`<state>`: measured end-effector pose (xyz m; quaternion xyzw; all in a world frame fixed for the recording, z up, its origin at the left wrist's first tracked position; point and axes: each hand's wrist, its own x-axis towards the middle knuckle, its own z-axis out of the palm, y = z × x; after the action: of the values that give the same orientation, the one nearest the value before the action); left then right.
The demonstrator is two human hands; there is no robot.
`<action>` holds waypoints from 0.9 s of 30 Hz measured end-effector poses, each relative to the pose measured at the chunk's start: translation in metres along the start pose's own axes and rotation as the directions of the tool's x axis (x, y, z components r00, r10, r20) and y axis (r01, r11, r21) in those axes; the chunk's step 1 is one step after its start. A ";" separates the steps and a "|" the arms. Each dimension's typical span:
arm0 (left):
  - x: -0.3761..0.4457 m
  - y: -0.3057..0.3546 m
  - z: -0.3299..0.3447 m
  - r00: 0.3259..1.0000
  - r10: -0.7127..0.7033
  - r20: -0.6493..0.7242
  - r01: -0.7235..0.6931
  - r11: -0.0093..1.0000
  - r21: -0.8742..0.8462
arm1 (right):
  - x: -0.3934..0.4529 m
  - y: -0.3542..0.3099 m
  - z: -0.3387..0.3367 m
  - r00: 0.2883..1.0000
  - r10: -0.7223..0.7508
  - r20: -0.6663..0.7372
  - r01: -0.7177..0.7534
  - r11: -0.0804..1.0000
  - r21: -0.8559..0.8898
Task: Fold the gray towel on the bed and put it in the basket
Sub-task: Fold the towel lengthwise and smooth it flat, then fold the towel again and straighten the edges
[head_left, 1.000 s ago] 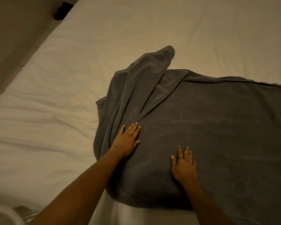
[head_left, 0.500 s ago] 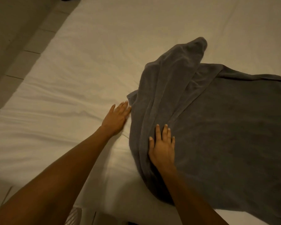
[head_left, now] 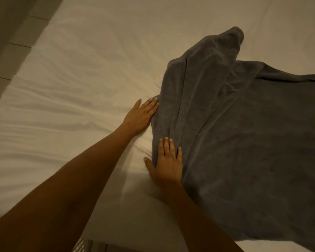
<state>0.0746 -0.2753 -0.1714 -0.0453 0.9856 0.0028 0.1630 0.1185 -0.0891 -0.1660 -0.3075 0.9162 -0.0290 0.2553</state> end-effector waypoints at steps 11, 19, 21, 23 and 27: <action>0.006 -0.008 0.001 0.996 0.072 -0.046 -0.063 0.983 0.170 | 0.000 0.018 0.006 0.969 0.021 -0.247 0.011 0.991 0.131; -0.080 -0.049 -0.003 0.997 -0.031 -0.069 0.055 0.922 0.384 | -0.016 0.009 -0.016 0.987 0.054 -0.154 0.009 0.925 0.380; -0.109 -0.057 0.000 0.998 -0.052 -0.039 0.063 0.911 0.408 | -0.017 0.004 -0.017 0.997 0.003 -0.074 0.020 0.951 0.309; -0.134 -0.057 -0.004 0.997 -0.078 -0.011 0.075 0.910 0.408 | -0.020 0.000 -0.019 0.999 -0.026 -0.027 0.032 0.964 0.263; -0.182 -0.050 -0.001 0.984 -0.179 -0.003 0.167 0.912 0.375 | -0.038 -0.014 -0.021 0.997 -0.071 -0.021 0.073 0.983 0.170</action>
<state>0.2504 -0.3094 -0.1120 -0.1005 0.9574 -0.1988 0.1839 0.1418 -0.0807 -0.1279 -0.3172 0.9005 -0.1191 0.2726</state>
